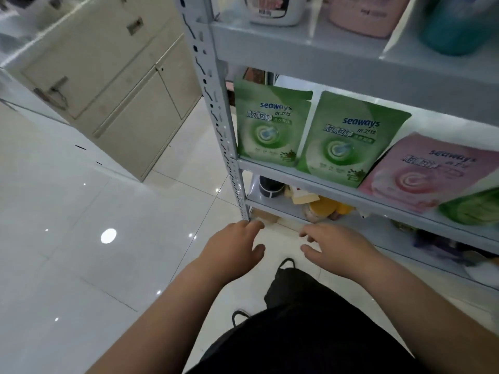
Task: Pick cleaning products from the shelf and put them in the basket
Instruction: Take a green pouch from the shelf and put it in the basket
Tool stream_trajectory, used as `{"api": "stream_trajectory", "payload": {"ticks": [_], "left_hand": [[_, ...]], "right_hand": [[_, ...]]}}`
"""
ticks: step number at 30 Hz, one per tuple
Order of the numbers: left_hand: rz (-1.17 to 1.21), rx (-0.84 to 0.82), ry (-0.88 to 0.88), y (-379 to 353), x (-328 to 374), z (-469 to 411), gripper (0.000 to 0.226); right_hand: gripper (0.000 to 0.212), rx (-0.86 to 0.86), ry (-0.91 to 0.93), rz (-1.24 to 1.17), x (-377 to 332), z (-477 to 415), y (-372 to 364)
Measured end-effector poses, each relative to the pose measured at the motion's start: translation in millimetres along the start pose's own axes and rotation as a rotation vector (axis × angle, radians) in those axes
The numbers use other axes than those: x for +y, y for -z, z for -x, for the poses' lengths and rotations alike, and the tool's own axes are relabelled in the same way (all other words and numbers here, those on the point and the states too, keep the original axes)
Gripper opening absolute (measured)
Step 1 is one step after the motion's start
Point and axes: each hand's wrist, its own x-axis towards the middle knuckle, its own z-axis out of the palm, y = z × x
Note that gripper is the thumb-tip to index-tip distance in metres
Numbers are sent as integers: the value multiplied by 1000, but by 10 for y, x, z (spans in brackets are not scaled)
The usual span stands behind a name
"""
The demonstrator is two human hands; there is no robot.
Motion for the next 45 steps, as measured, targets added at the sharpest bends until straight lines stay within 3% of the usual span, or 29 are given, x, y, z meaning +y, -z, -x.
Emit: {"api": "stream_trajectory", "payload": {"ticks": [7, 13, 16, 20, 24, 27, 31, 36, 41, 45], "left_hand": [[-87, -47, -58, 211, -144, -884, 55], [-259, -110, -66, 289, -264, -1486, 67], [-323, -141, -57, 262, -337, -1679, 75], [-364, -200, -77, 229, -460, -1782, 82], [-406, -247, -130, 250, -601, -1876, 84], [-384, -291, -177, 281, -710, -1887, 83], [-239, -288, -233, 349, -861, -1810, 79], [187, -208, -155, 392, -1144, -1596, 72], [731, -120, -39, 434, -1226, -1361, 49], [929, -244, 66, 433, -1142, -1218, 58]], "right_hand": [[42, 151, -107, -103, 142, -621, 345], [61, 271, -205, -540, 155, -1244, 643], [64, 322, -197, -646, 150, -1459, 638], [52, 410, -264, -704, 60, -1571, 583], [24, 518, -301, -728, -20, -1622, 524], [25, 591, -340, -709, -107, -1630, 473], [6, 679, -348, -796, -331, -1528, 398], [29, 742, -424, -1082, -651, -1293, 190], [26, 891, -455, -1477, -987, -909, 14], [34, 918, -501, -1643, -1240, -645, -203]]}}
